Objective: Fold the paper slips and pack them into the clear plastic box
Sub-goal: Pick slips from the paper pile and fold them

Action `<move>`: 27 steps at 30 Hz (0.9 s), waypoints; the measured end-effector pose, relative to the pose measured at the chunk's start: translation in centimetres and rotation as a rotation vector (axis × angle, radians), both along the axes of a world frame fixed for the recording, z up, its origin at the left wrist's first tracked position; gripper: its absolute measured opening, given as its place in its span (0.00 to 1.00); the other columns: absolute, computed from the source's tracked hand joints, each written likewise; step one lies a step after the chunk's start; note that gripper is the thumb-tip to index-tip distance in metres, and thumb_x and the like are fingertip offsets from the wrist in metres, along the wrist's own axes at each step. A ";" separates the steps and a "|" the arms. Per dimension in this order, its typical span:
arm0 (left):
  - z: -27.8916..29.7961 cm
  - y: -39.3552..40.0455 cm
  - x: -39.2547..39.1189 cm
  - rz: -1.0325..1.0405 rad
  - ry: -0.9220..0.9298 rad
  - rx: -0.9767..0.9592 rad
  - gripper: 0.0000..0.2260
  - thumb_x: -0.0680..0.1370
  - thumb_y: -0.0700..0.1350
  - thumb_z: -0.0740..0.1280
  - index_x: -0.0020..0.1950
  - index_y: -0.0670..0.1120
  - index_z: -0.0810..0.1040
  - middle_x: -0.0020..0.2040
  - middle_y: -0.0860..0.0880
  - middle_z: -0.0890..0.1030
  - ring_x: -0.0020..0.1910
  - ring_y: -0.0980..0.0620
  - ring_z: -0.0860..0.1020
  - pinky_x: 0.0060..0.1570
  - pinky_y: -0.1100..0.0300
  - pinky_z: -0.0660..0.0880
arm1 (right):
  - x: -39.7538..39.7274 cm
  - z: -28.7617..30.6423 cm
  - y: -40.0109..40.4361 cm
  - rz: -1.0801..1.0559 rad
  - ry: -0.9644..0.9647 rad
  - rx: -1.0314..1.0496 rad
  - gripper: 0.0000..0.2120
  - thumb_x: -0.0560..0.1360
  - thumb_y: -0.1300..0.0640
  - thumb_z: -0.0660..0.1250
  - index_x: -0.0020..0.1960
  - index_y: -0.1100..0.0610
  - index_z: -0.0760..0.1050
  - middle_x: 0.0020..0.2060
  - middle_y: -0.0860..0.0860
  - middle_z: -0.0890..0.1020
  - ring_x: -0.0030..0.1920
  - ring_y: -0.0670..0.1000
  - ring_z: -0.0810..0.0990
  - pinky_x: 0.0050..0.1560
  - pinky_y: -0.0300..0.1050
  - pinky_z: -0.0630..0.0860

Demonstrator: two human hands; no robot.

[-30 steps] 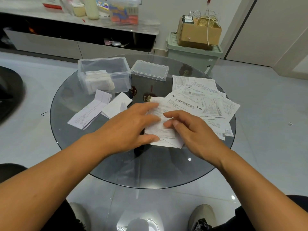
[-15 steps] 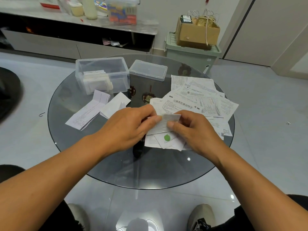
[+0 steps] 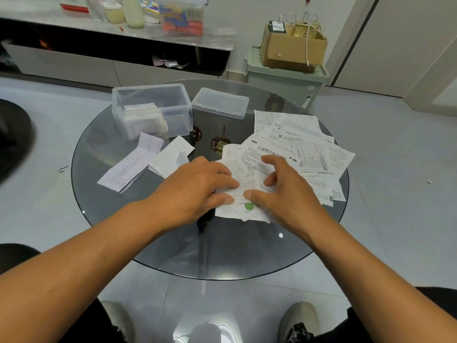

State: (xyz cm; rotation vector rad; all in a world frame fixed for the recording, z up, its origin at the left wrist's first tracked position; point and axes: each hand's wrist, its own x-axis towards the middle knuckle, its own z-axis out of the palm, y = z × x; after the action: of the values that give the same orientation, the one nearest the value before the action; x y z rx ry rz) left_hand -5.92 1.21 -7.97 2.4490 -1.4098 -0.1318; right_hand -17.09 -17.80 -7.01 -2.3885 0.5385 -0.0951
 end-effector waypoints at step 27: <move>0.1 0.1 0.0 0.176 0.312 -0.147 0.16 0.75 0.53 0.76 0.61 0.58 0.78 0.52 0.59 0.76 0.49 0.57 0.75 0.51 0.54 0.78 | 1.2 -1.6 0.6 0.094 -0.039 0.159 0.15 0.67 0.44 0.80 0.50 0.43 0.79 0.42 0.40 0.81 0.43 0.44 0.79 0.59 0.59 0.77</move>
State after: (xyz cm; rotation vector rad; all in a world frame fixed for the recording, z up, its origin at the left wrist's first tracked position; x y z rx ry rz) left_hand -5.97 1.33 -7.82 2.2980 -1.0310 -0.3409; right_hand -15.89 -17.18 -8.60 -2.2476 0.3990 -0.0549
